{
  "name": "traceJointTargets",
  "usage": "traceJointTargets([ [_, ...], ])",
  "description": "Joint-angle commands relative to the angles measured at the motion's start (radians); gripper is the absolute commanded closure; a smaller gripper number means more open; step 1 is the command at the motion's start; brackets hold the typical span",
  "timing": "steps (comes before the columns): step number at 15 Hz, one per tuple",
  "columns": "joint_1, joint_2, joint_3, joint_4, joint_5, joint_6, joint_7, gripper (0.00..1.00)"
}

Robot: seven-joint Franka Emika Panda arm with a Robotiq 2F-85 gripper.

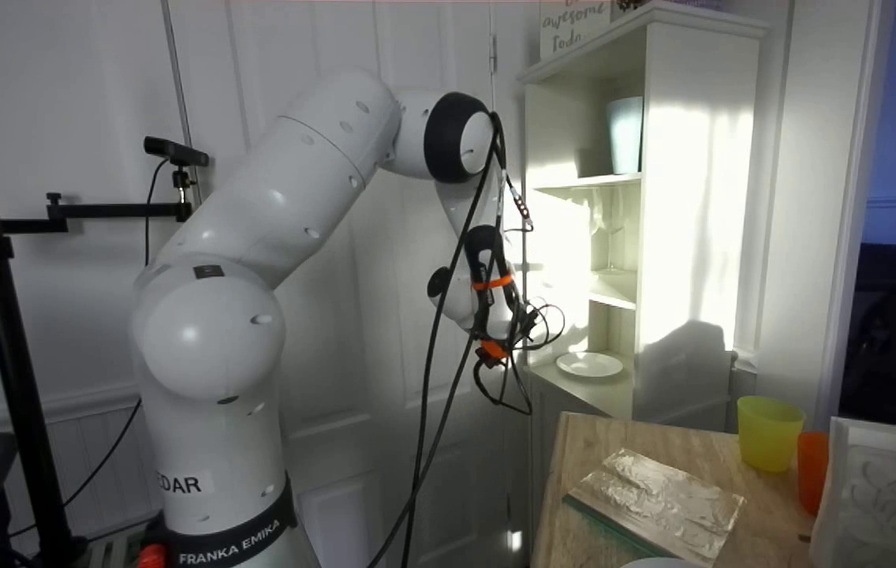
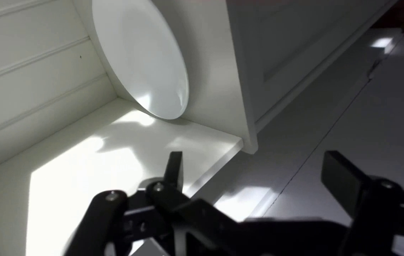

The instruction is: Move the plate on the left to the cupboard bottom shelf

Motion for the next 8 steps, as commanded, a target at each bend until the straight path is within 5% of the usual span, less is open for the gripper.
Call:
traceJointTargets([
  [1, -0.026, -0.228, 0.000, -0.245, 0.163, -0.015, 0.101, 0.00],
  [8, -0.111, -0.596, 0.001, -0.583, 0.553, 0.132, 0.140, 0.00],
])
